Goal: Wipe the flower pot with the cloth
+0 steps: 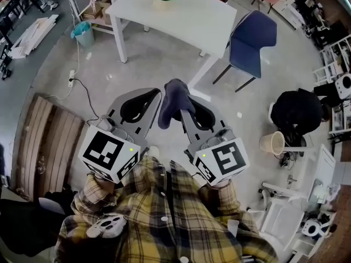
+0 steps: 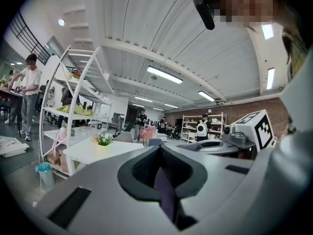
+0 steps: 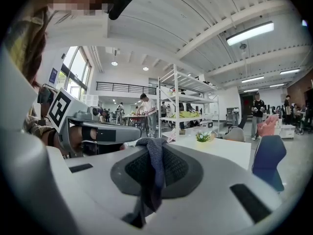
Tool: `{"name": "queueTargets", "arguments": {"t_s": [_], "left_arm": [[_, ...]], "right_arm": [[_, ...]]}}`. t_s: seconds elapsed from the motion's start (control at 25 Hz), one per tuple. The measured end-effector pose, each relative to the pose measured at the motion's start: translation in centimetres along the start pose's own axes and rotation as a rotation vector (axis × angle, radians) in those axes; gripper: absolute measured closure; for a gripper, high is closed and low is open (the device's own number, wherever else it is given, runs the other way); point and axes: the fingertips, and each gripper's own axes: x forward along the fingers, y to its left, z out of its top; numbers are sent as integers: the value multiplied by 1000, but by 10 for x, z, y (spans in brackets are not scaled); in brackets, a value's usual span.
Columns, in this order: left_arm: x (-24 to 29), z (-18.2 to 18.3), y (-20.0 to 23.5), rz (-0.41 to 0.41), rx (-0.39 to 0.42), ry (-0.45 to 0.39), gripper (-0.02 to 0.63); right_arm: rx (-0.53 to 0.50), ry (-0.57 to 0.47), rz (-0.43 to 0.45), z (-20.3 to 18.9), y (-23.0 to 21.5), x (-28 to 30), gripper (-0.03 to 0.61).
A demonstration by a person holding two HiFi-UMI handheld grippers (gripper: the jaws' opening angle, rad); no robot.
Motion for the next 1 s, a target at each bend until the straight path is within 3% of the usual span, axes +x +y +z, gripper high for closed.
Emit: {"name": "queueTargets", "arguments": {"t_s": [0.52, 1.0], "left_arm": [[26, -9, 33, 13, -12, 22, 606], [100, 21, 152, -11, 8, 19, 606]], "right_arm": [[13, 34, 9, -12, -17, 33, 563], [7, 56, 16, 7, -66, 165, 563]]}}
